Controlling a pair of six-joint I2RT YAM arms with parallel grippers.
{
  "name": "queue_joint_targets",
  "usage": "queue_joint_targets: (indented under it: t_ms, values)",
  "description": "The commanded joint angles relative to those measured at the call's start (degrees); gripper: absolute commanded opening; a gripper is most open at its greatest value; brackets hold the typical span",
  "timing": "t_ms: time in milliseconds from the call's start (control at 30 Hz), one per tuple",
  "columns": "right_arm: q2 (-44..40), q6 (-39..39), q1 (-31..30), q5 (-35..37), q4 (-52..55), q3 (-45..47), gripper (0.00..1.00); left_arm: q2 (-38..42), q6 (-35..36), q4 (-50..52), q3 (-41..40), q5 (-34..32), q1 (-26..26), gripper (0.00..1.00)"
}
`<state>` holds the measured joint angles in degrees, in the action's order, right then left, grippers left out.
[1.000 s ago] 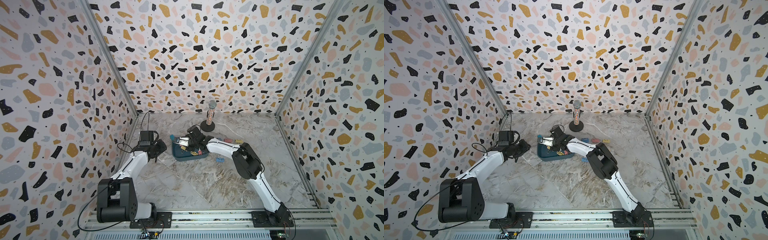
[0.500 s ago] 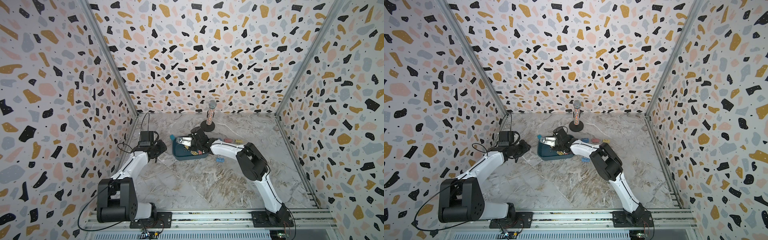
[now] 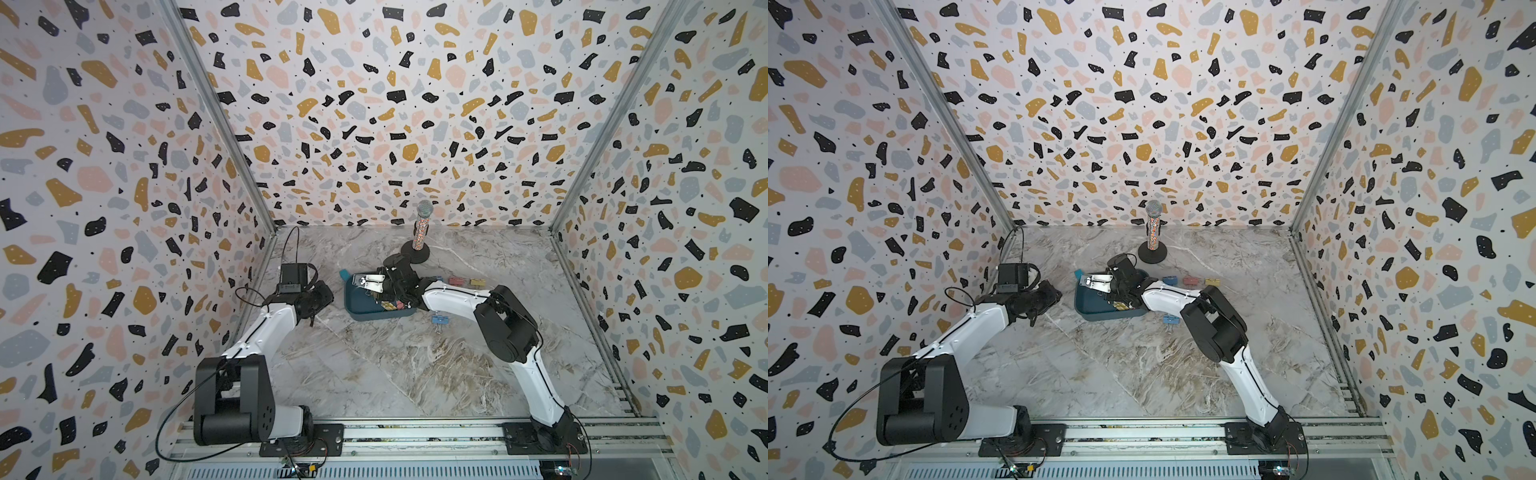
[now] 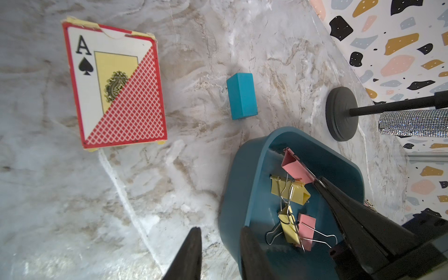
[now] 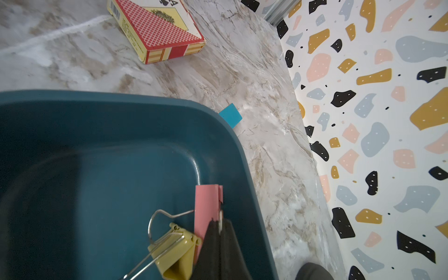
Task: Take out the binder clips from the storage box
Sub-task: Pick up the binder clip from the storage box.
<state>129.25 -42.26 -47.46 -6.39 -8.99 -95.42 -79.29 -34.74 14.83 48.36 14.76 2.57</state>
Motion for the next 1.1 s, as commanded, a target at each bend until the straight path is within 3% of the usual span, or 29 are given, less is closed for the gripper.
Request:
queue_joint_targets:
  t_ms: [0,633,1067]
  values:
    - [-4.8,0.4,0.2,-0.6,-1.1,-0.4,0.00,1.3,0.0,-1.7,-0.6,0.7,0.2,0.31]
    - [-7.1,0.4,0.2,0.3,-2.6,1.4,0.00,1.4,0.1,-1.8,-0.6,1.0,0.2,0.31]
    - [-18.5,-1.4,3.7,-3.8,0.3,10.5,0.00,0.3,0.2,-1.8,-0.3,1.7,0.2,0.31]
